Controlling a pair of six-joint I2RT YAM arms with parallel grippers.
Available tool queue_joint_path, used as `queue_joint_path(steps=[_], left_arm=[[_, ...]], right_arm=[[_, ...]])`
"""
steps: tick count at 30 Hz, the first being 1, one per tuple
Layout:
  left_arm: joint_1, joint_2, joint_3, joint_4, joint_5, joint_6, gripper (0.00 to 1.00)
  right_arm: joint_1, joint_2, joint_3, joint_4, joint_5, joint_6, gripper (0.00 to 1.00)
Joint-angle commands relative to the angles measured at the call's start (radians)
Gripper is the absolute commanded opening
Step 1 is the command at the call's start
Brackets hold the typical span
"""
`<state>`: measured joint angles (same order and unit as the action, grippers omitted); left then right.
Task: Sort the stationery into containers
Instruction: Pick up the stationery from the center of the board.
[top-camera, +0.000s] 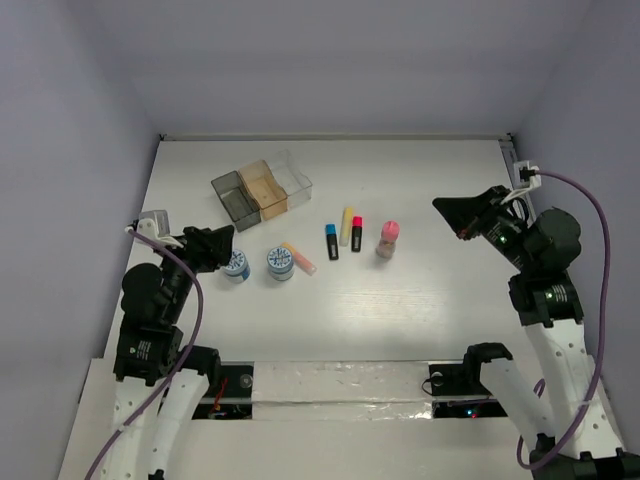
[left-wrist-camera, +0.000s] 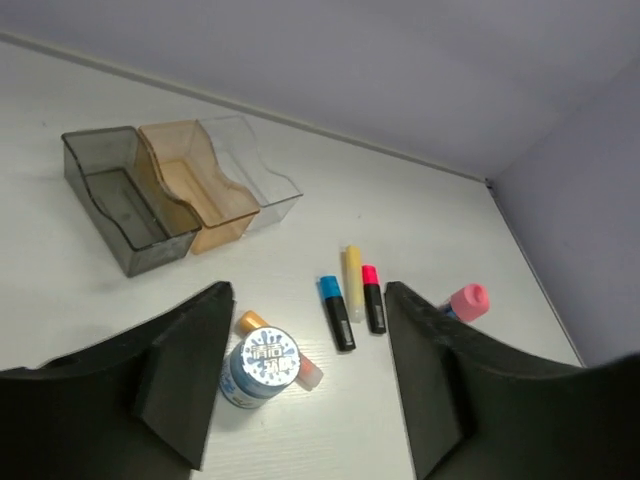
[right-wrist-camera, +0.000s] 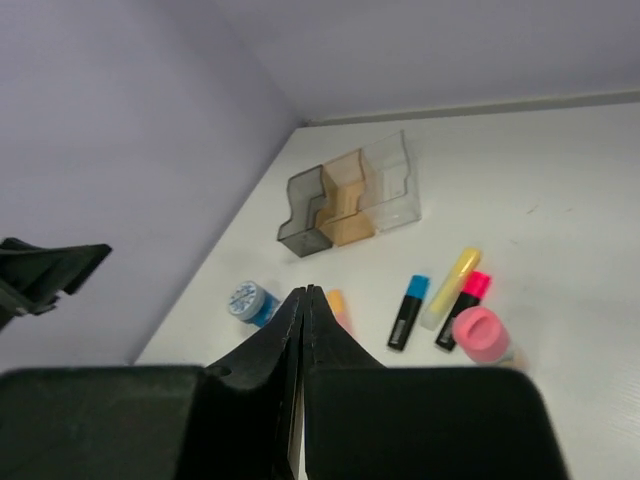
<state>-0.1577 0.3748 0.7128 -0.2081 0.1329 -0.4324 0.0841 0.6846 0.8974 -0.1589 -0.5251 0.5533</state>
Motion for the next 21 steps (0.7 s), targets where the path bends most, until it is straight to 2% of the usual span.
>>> queue_joint_path(steps=[1, 3, 4, 6, 7, 8, 10, 13, 15, 16, 17, 18, 19, 20, 21], left_arm=[[-0.005, 0.012, 0.022, -0.04, -0.077, -0.014, 0.56], [-0.005, 0.021, 0.037, -0.086, -0.124, -0.029, 0.49], [-0.005, 0.024, 0.04, -0.124, -0.188, -0.035, 0.44], [-0.005, 0.036, 0.037, -0.154, -0.223, -0.051, 0.35], [-0.005, 0.05, 0.039, -0.186, -0.249, -0.064, 0.26], [-0.005, 0.09, 0.04, -0.197, -0.248, -0.072, 0.18], [-0.005, 0.136, 0.034, -0.203, -0.233, -0.077, 0.05], [-0.005, 0.254, 0.034, -0.208, -0.268, -0.086, 0.03], [-0.005, 0.354, 0.039, -0.217, -0.285, -0.095, 0.09], [-0.005, 0.38, 0.034, -0.223, -0.286, -0.1, 0.19], [-0.005, 0.418, 0.025, -0.218, -0.279, -0.1, 0.27], [-0.005, 0.433, 0.019, -0.209, -0.265, -0.095, 0.36], [-0.005, 0.45, 0.023, -0.209, -0.256, -0.089, 0.54], [-0.005, 0.481, 0.028, -0.211, -0.256, -0.089, 0.59], [-0.005, 0.498, 0.028, -0.212, -0.254, -0.089, 0.63]], right_arm=[[-0.006, 0.045, -0.018, 0.117, -0.084, 0.051, 0.0], [0.031, 0.11, -0.015, 0.131, -0.073, 0.039, 0.0], [0.096, 0.136, -0.006, 0.121, -0.055, 0.021, 0.0], [0.214, 0.19, 0.037, 0.075, 0.014, -0.036, 0.0], [0.286, 0.243, 0.053, 0.065, 0.115, -0.061, 0.0], [0.418, 0.275, 0.069, 0.047, 0.161, -0.082, 0.0], [0.508, 0.364, 0.112, 0.032, 0.265, -0.134, 0.0], [0.586, 0.409, 0.115, 0.027, 0.35, -0.162, 0.0], [0.595, 0.426, 0.1, 0.041, 0.356, -0.171, 0.0], [0.595, 0.429, 0.083, 0.041, 0.355, -0.179, 0.0], [0.595, 0.434, 0.075, 0.036, 0.355, -0.185, 0.06], [0.595, 0.431, 0.066, 0.038, 0.358, -0.194, 0.21], [0.595, 0.426, 0.043, 0.041, 0.369, -0.199, 0.31], [0.595, 0.421, 0.031, 0.054, 0.376, -0.202, 0.42], [0.595, 0.417, 0.02, 0.064, 0.379, -0.21, 0.62]])
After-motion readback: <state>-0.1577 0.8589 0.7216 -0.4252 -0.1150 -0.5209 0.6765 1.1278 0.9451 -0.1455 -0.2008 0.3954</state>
